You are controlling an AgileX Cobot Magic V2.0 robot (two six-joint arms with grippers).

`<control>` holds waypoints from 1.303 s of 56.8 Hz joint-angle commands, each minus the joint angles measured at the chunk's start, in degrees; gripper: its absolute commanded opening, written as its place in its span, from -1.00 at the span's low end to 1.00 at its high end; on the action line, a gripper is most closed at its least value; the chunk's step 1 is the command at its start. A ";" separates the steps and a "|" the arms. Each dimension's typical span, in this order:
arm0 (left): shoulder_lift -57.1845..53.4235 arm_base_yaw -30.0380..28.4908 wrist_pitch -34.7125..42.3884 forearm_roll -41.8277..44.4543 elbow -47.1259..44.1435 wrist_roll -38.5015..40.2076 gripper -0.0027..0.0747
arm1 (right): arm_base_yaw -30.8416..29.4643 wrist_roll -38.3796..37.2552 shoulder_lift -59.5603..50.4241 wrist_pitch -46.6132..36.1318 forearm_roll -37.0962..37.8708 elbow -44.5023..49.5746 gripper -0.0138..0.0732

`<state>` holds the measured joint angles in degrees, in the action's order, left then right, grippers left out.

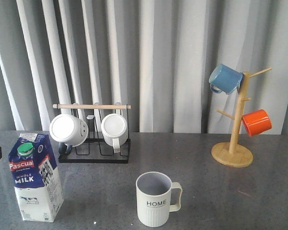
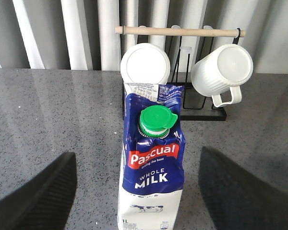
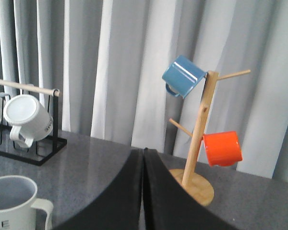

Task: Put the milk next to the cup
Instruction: 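Release the HOME mug and withdraw the right gripper, then lower the left gripper onto the milk carton top and grasp it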

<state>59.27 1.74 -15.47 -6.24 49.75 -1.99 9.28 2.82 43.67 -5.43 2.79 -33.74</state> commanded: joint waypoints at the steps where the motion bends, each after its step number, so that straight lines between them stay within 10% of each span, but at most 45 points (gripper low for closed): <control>1: -0.57 0.22 4.16 -0.67 2.01 0.20 0.36 | -0.29 0.44 -0.15 -2.51 0.60 -1.56 -0.70; 41: -0.57 0.22 4.69 -0.67 2.01 0.05 0.36 | -0.29 0.44 -0.15 -2.40 0.60 -1.56 -0.70; 57: 1.61 3.15 23.44 -0.75 2.01 -5.59 0.97 | -0.29 0.44 -0.15 -2.40 0.60 -1.56 -0.70; 74: 15.03 3.14 29.80 -0.64 2.01 0.17 0.93 | -0.29 0.44 -0.15 -2.40 0.60 -1.56 -0.70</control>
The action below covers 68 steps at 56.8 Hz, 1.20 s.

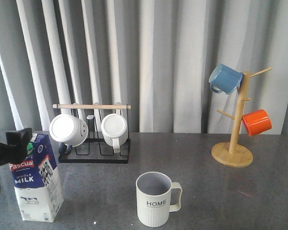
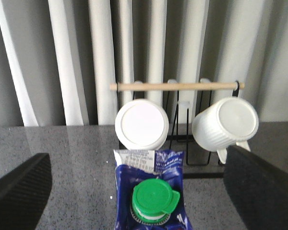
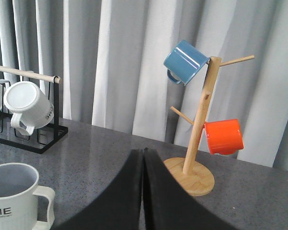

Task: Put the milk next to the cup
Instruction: 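Lower the left gripper onto the milk carton top and grasp it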

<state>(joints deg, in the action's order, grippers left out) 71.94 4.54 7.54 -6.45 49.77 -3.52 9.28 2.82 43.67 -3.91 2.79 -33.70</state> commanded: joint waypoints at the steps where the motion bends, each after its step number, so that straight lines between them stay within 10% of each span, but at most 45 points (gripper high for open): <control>1: 2.91 0.41 7.06 -0.43 1.99 1.91 0.93 | -0.29 0.44 -0.15 -3.91 0.60 -1.61 -0.70; 24: 14.59 0.89 17.34 3.60 1.99 6.29 0.75 | -0.29 0.44 -0.15 -3.91 0.60 -1.61 -0.70; 43: 17.41 0.89 22.11 4.06 1.99 10.30 -0.95 | -0.29 0.44 -0.15 -3.91 0.60 -1.61 -0.70; 68: 17.11 0.71 21.37 4.08 1.99 10.75 -0.95 | -0.29 0.44 -0.15 -3.91 0.60 -1.61 -0.70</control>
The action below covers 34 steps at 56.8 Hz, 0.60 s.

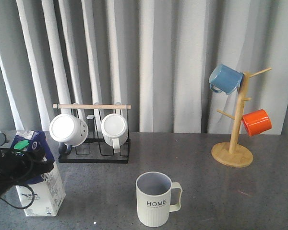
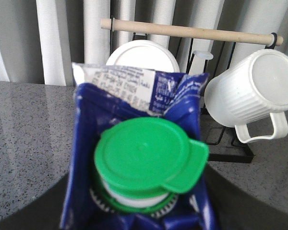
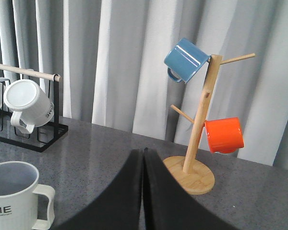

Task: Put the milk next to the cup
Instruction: 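Lower the left gripper onto the milk carton top and grasp it, then lift and carry the milk carton with the left gripper toward the HOME mug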

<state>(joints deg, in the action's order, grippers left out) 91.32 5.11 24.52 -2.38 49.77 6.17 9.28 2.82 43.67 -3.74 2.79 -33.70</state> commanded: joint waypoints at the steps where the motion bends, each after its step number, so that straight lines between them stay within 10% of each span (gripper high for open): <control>1: -2.45 0.15 3.71 0.01 1.99 1.08 -0.95 | -0.29 0.44 -0.15 -4.09 0.60 -1.61 -0.70; 9: -5.63 1.84 -2.17 -7.59 1.99 -4.00 -0.95 | -0.29 0.44 -0.15 -4.09 0.60 -1.61 -0.70; 22: -11.46 15.03 -2.99 -41.40 1.99 -36.35 -0.95 | -0.29 0.44 -0.15 -4.09 0.60 -1.61 -0.70; 34: -9.71 27.57 13.70 -63.90 3.19 -50.26 -0.95 | -0.29 0.44 -0.15 -4.09 0.60 -1.61 -0.70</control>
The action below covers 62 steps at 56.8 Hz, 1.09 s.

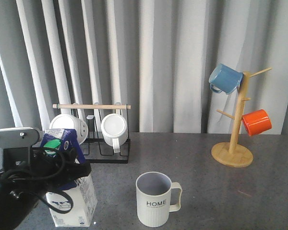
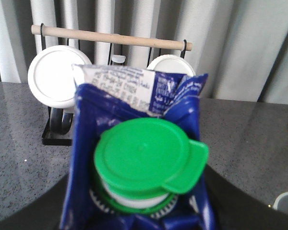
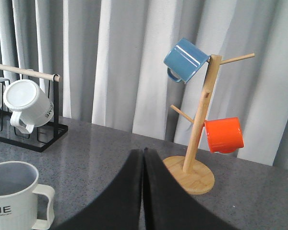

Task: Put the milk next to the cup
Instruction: 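Lift and carry the milk carton with the left gripper toward the HOME mug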

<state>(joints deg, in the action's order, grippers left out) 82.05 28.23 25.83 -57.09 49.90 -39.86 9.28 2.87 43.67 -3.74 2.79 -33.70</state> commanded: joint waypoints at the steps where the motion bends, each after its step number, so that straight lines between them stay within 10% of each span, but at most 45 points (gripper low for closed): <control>1: 0.16 5.30 13.76 -10.55 3.47 -4.23 -0.95 | -0.29 0.39 -0.15 -4.09 0.60 -1.61 -0.70; 62: 17.76 13.68 14.55 -6.54 16.76 -7.87 -0.95 | -0.29 0.39 -0.15 -4.09 0.60 -1.61 -0.70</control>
<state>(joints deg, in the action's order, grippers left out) 102.25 41.76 41.42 -67.72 65.20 -47.41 9.28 2.87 43.67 -3.72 2.79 -33.70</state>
